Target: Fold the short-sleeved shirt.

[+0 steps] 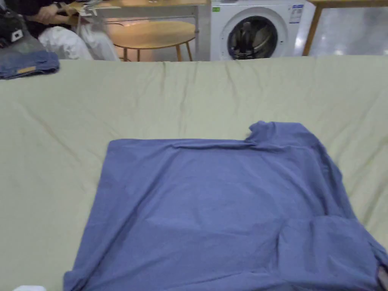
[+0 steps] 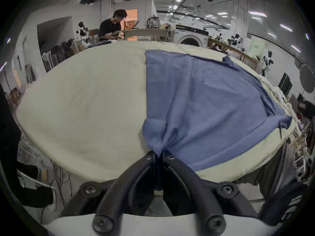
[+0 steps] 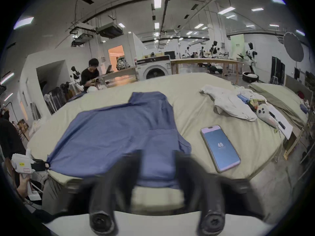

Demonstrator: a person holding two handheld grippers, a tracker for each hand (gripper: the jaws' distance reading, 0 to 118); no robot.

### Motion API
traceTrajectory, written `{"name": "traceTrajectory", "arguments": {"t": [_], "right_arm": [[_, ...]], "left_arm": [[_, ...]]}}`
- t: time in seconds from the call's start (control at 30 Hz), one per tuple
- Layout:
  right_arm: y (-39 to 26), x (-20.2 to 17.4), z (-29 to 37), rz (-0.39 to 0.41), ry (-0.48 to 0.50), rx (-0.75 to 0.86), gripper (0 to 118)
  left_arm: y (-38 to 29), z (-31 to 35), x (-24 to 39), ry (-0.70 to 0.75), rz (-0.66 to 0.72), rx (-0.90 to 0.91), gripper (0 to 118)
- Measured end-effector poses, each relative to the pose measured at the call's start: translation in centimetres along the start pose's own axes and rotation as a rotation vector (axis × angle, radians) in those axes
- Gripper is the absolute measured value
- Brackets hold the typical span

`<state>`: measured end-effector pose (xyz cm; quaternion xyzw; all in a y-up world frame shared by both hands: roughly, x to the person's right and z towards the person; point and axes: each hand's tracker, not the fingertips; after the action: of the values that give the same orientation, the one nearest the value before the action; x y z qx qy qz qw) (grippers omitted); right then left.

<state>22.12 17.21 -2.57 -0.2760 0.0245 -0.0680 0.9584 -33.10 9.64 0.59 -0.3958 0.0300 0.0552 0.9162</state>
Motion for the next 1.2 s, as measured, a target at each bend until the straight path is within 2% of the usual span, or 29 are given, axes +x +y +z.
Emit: {"name": "traceTrajectory", "arguments": {"t": [0.03, 0.13, 0.3, 0.37, 0.47, 0.57, 0.67, 0.73, 0.9, 1.0, 1.1, 1.13, 1.17, 1.2], "right_arm": [[-0.5, 0.6, -0.5, 0.000, -0.017, -0.033, 73], [-2.4, 2.3, -2.3, -0.028, -0.047, -0.099, 72], [-4.4, 4.1, -5.3, -0.095, -0.060, -0.199, 58], [-4.6, 4.1, -5.6, -0.095, -0.025, -0.219, 30], [-4.4, 3.0, -5.2, -0.019, -0.022, -0.205, 4], [-3.0, 2.6, -4.8, -0.009, -0.021, -0.187, 4], [0.8, 2.5, -5.0, -0.027, 0.023, -0.107, 4], [3.9, 2.4, -6.4, -0.027, 0.029, -0.076, 4], [10.0, 1.9, -13.5, -0.036, 0.038, -0.061, 4], [12.3, 1.3, -18.7, -0.001, 0.004, -0.115, 4], [13.1, 0.9, -23.5, -0.004, -0.014, -0.147, 5], [13.1, 0.8, -24.8, 0.001, -0.022, -0.168, 16], [13.0, 0.5, -25.9, 0.034, -0.041, -0.198, 34], [12.9, 0.4, -26.4, 0.070, -0.061, -0.198, 47]], "left_arm": [[0.0, 0.0, 0.0, -0.001, 0.004, 0.003, 1], [-0.3, 0.0, 0.2, 0.011, 0.005, 0.006, 1], [-0.4, 0.1, 0.1, 0.010, 0.038, 0.013, 1], [-0.6, 0.1, -0.2, 0.007, 0.055, 0.017, 1], [-0.6, 0.2, -0.3, 0.003, 0.067, 0.021, 1], [0.6, 0.9, -1.5, -0.090, 0.151, 0.000, 1], [3.9, 2.6, -2.3, -0.141, 0.275, 0.137, 1], [7.3, 2.4, -2.7, -0.166, 0.311, 0.200, 1], [16.5, -2.7, -3.2, -0.208, 0.227, 0.239, 1], [20.8, -7.2, -3.1, -0.212, 0.209, 0.189, 1], [23.3, -11.2, -2.4, -0.164, 0.150, 0.113, 1], [23.7, -12.2, -2.3, -0.157, 0.138, 0.104, 1], [23.8, -12.5, -2.7, -0.152, 0.141, 0.097, 7], [24.0, -12.9, -2.7, -0.138, 0.142, 0.081, 20]]}}
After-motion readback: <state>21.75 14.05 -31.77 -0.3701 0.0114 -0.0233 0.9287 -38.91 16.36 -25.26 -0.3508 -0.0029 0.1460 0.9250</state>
